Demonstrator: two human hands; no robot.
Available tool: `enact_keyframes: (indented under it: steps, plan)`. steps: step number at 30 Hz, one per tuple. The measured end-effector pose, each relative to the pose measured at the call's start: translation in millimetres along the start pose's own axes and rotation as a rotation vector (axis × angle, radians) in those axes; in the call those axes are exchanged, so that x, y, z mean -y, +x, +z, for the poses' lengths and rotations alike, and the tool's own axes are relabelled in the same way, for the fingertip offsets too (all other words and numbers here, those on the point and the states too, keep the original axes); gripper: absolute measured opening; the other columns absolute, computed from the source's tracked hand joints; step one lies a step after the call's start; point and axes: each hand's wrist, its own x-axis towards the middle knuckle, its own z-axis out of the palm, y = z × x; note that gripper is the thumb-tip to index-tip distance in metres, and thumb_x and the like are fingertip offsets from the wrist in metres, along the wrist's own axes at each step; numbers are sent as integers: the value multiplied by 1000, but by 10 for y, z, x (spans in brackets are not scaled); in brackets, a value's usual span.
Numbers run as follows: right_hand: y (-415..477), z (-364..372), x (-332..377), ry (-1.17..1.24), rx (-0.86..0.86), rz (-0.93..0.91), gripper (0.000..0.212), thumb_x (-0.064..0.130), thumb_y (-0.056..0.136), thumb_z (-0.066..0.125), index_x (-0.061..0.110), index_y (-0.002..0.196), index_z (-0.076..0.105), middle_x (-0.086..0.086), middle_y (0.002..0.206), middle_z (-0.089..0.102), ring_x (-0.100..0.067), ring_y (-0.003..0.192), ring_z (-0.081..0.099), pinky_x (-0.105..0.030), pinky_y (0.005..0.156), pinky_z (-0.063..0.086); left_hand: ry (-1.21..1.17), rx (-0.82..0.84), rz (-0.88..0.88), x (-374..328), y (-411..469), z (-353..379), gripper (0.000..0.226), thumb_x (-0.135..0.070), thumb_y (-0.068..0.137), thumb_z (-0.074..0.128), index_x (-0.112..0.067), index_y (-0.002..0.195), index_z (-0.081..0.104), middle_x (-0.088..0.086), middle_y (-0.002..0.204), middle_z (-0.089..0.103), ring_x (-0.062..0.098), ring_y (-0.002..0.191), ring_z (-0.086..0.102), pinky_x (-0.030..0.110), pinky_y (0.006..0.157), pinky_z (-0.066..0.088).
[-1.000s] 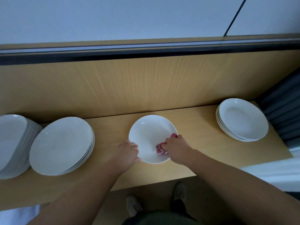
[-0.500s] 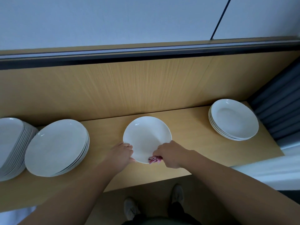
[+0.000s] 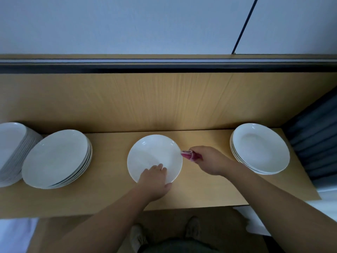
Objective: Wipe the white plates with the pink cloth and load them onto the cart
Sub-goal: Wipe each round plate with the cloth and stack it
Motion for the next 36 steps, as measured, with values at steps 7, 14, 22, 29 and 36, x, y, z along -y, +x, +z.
enact_keyframes:
  steps: [7,14,22,29,36]
  plan:
    - [12,-72,-120,-72,53,-58,16,10,87,52,26,84,55,13,84,57,-13,83,53,-37,74,47,126,125,-210,-296,160,177,61,-15,100,38,-2,151,8,21,159,0,39,146,7,55,110,30]
    - [-21,-147,-160,-60,47,-79,16,7,88,51,22,86,57,14,83,56,-12,81,52,-33,72,45,162,199,-239,-419,148,176,62,-6,100,35,3,150,-1,25,158,-8,43,146,-1,59,111,26]
    - [-54,-255,-65,-25,-11,-106,16,7,89,51,19,92,60,10,87,59,-12,82,53,-32,70,45,109,83,-155,-346,-51,-143,50,-5,98,44,-9,146,31,13,150,36,29,131,45,46,104,42]
    - [16,-372,97,12,-77,-170,17,6,89,52,21,86,60,11,86,62,-13,83,57,-33,73,48,87,-89,-203,-194,-273,-681,33,-6,95,42,-13,128,41,7,113,62,25,93,64,36,71,49]
    - [34,-606,194,90,-138,-203,22,7,92,50,20,102,64,4,95,65,-16,89,60,-35,79,49,-127,-307,-238,-152,-329,-1086,24,-29,101,38,-14,117,47,5,102,62,21,83,58,32,68,44]
